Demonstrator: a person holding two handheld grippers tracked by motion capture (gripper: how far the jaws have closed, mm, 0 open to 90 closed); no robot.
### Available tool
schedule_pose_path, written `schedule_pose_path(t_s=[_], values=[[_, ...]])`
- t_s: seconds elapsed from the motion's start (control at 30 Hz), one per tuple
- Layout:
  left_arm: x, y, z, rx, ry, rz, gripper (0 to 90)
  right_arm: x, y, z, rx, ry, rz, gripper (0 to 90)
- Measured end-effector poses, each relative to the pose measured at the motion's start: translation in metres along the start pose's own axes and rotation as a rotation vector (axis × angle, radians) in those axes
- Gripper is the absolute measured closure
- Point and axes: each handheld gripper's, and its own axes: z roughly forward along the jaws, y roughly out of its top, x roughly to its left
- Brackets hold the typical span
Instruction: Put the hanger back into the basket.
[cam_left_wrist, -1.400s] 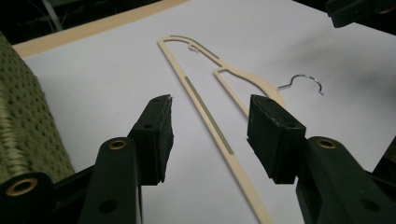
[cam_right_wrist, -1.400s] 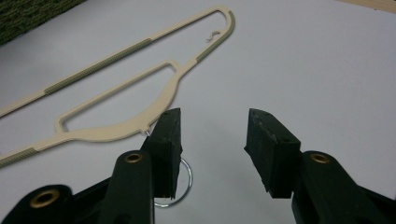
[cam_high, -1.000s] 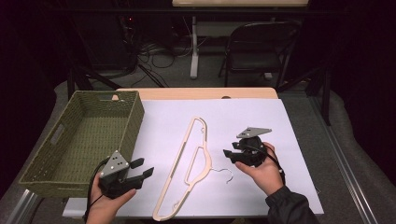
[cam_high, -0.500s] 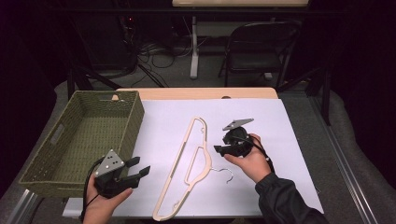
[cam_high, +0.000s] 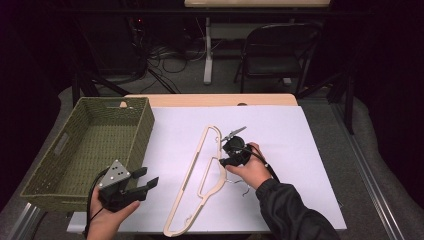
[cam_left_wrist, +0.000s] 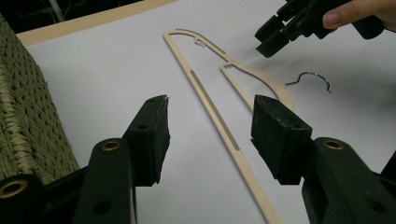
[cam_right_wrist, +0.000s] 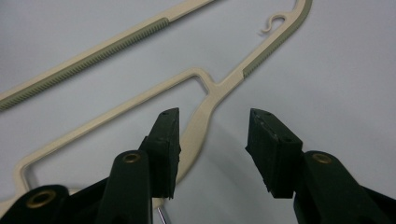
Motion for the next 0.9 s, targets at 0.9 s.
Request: schedule_pose_path(t_s=[0.9], values=[[0.003, 0.000, -0.002, -0.002, 0.005, -0.008, 46.3, 0.011, 0.004, 0.030, 0.183, 0.002, -0.017, 61.3]])
